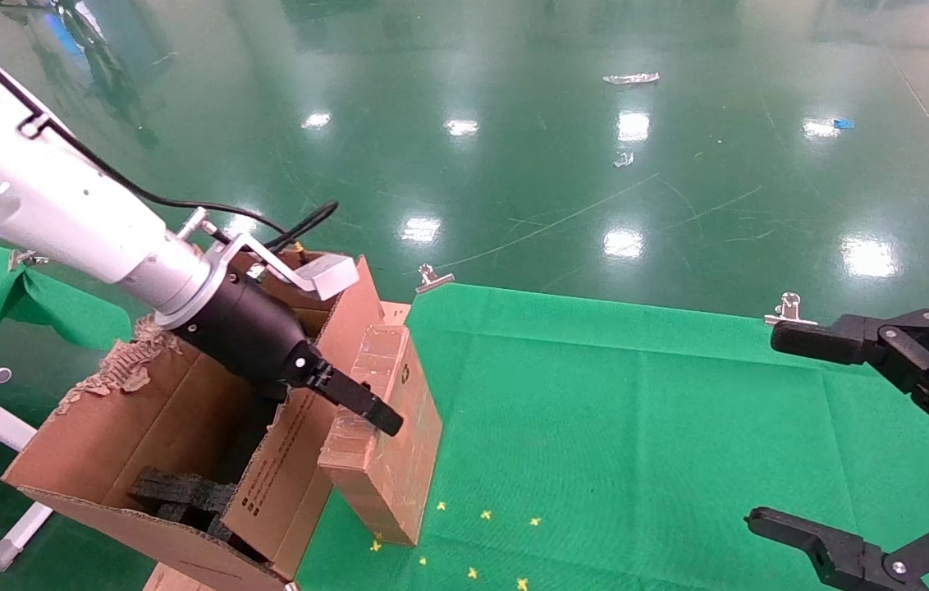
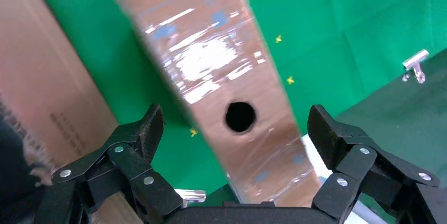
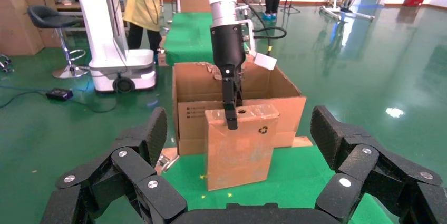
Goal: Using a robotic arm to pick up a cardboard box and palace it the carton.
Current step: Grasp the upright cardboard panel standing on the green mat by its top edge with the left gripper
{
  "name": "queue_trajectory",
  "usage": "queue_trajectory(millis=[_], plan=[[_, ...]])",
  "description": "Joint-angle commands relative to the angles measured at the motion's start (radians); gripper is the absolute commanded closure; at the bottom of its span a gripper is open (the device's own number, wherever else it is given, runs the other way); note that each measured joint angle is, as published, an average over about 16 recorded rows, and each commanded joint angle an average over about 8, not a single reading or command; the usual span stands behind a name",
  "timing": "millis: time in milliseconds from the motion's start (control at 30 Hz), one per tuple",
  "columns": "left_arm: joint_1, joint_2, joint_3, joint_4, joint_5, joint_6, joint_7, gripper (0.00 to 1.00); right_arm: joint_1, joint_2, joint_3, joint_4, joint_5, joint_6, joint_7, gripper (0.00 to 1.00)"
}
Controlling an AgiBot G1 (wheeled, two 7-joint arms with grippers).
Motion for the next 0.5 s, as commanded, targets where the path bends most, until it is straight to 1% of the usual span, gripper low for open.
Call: queue_trajectory(millis=[33, 67, 100, 167, 200, 233, 267, 300, 333, 500], plan=[[0.002, 0.011, -0.001, 0.008, -0.001, 0.002, 0.009, 0.63, 0.000, 0.000, 0.000, 0.000, 0.000, 0.000, 0.000, 0.13], [-0.002, 0.012, 0.000, 0.004, 0.001, 0.004, 0.011, 0.73, 0.000, 0.000, 0.000, 0.000, 0.000, 0.000, 0.000, 0.24], [-0.006, 0.012, 0.000, -0.002, 0.004, 0.006, 0.011, 0.82, 0.000, 0.000, 0.000, 0.000, 0.000, 0.000, 0.000, 0.36], [-0.017, 0.011, 0.005, -0.017, 0.013, 0.010, 0.007, 0.94, 0.000, 0.000, 0.000, 0.000, 0.000, 0.000, 0.000, 0.61], [-0.023, 0.010, 0.007, -0.026, 0.019, 0.011, 0.003, 0.98, 0.000, 0.000, 0.000, 0.000, 0.000, 0.000, 0.000, 0.74], [-0.029, 0.008, 0.010, -0.035, 0.025, 0.012, -0.002, 1.00, 0.000, 0.000, -0.001, 0.000, 0.000, 0.000, 0.000, 0.86], [-0.034, 0.006, 0.013, -0.047, 0.030, 0.012, -0.008, 1.00, 0.000, 0.000, -0.001, 0.000, 0.000, 0.000, 0.000, 0.94], [-0.039, 0.004, 0.016, -0.058, 0.036, 0.012, -0.015, 1.00, 0.000, 0.000, -0.001, 0.000, 0.000, 0.000, 0.000, 0.98], [-0.044, 0.001, 0.019, -0.071, 0.041, 0.011, -0.023, 1.00, 0.000, 0.000, -0.001, 0.000, 0.001, 0.000, 0.000, 1.00], [-0.055, -0.019, 0.030, -0.138, 0.061, -0.004, -0.060, 1.00, 0.000, 0.000, -0.001, 0.000, 0.001, 0.000, -0.001, 1.00]])
